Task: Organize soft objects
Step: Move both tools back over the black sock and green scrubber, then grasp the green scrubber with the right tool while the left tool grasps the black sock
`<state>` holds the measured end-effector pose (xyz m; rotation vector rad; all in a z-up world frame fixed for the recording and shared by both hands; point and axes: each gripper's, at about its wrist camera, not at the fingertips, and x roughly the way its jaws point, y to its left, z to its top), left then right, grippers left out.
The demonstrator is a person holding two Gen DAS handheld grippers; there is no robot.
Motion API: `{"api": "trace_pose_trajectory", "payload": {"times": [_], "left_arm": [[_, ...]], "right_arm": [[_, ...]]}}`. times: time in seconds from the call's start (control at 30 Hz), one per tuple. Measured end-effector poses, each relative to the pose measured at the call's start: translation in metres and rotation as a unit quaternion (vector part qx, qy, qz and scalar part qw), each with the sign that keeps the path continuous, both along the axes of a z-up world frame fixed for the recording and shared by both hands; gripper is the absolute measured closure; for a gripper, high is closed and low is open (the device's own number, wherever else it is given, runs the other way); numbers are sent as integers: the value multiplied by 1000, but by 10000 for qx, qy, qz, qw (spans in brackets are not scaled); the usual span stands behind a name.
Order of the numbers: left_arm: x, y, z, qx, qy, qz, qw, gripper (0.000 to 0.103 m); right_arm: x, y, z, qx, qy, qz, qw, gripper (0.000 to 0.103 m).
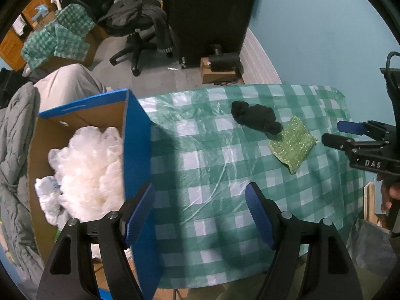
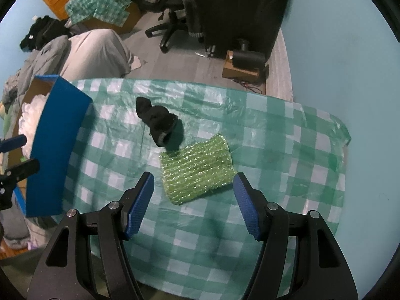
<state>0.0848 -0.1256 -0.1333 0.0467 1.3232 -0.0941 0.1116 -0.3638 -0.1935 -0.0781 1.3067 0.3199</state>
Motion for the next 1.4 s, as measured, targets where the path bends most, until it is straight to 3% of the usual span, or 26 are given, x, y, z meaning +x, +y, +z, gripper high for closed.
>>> {"api": "trace_pose_trajectory", "payload": {"times": [0.47,0.9,1.17,1.27,1.33,1.4], "left_arm": [[30,-24,-46,30,181,-194,9996,25],[43,-43,-74,82,277,-397,9988,25],[52,-46,-74,47,284,-412,9987,25],[56,-48,-72,5,282,-426,9987,25],[58,-51,-71,-66,275,-448,9986,24],[61,-54,-69,-114,268,-464,9985,24]], "right_arm": [[15,6,-61,-252,268,473,9982,37],[15,15,-90,-590,232,718,9954,36],[2,21,-93,-761,-22,823,9937,36],[0,20,-92,-686,-27,820,9943,44],[-3,14,-89,-602,-52,793,9950,69],[-3,10,-87,-515,-14,730,9960,84]]}}
